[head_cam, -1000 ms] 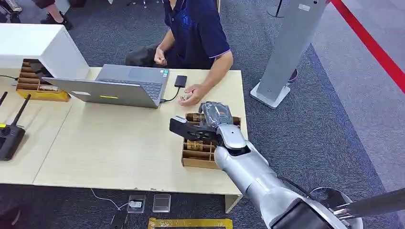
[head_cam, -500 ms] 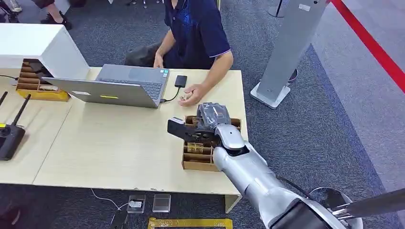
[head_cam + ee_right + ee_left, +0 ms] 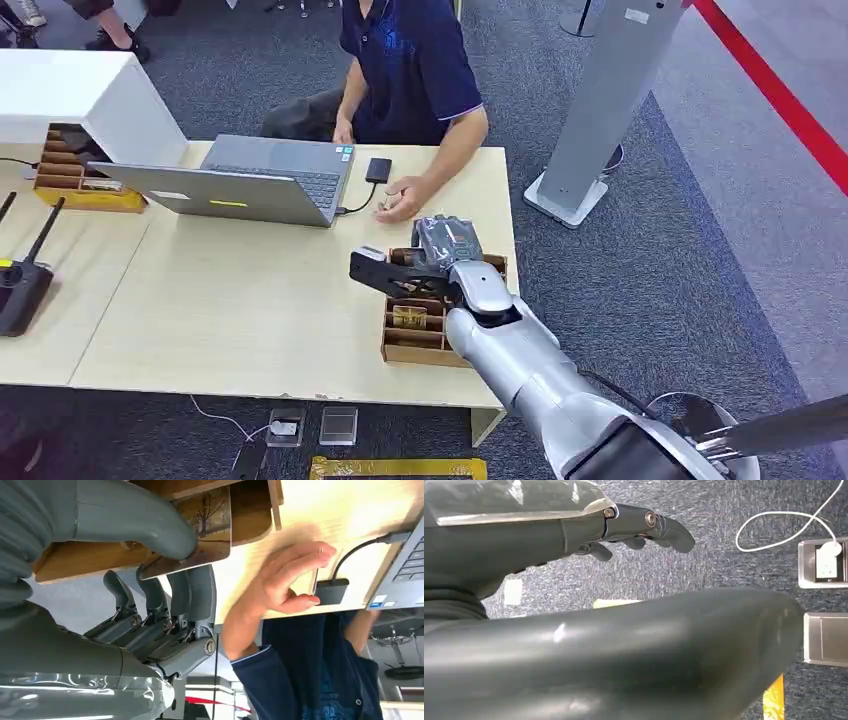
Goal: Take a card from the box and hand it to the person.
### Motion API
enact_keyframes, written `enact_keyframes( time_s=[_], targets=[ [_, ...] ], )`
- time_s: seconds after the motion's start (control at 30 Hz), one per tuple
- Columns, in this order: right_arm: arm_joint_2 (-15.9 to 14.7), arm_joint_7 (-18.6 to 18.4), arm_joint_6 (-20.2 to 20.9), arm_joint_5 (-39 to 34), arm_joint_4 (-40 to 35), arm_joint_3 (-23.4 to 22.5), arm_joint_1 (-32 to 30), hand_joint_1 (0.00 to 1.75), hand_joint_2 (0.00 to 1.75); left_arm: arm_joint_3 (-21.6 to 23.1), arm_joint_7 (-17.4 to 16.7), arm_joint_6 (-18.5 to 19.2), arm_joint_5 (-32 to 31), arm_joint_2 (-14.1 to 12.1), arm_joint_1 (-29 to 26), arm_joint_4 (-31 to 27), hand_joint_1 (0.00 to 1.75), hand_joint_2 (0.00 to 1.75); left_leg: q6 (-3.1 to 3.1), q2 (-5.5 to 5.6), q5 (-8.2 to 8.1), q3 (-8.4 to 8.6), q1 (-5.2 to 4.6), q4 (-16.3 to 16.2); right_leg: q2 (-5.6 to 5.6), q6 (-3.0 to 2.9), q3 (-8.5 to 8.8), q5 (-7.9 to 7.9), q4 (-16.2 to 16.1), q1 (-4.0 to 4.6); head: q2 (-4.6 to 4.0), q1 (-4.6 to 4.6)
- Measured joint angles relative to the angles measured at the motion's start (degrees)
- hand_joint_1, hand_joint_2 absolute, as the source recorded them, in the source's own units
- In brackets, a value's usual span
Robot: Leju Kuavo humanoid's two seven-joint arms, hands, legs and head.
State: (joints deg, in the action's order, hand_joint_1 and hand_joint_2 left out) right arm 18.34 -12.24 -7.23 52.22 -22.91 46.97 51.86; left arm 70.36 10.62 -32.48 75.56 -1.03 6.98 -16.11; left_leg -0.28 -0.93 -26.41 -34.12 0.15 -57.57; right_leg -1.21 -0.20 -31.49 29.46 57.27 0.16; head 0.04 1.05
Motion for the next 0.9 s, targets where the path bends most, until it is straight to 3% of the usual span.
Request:
enact_keyframes(
  time_s=[0.3,0.6,0.9],
  targets=[
    [0.0,1.1,-2.0,-0.7,-0.1,0.0,0.0,1.43,1.75,0.0,0.0,0.0,-0.2,0.0,0.0,0.0,0.00,0.00,-0.01,0.00,0.01,-0.01,0.00,0.0,0.00,0.00,0.00,-0.01,0.0,0.00,-0.02,0.00],
    [-0.1,1.3,-7.6,-0.6,-2.8,-0.1,0.8,1.43,1.75,-0.1,0.1,-0.3,-0.2,0.0,0.0,0.0,0.00,0.00,-0.01,-0.01,0.01,0.00,0.00,0.0,0.00,-0.01,-0.02,0.00,0.0,0.00,-0.02,0.02],
    [-2.1,0.4,-8.4,-0.6,-8.9,-1.4,1.1,1.41,1.75,-0.5,0.1,-0.3,-0.2,0.1,-0.1,0.0,0.00,0.00,-0.01,-0.01,0.01,-0.01,0.00,0.0,0.00,0.00,-0.02,0.00,0.0,0.00,-0.02,0.00]
  ],
)
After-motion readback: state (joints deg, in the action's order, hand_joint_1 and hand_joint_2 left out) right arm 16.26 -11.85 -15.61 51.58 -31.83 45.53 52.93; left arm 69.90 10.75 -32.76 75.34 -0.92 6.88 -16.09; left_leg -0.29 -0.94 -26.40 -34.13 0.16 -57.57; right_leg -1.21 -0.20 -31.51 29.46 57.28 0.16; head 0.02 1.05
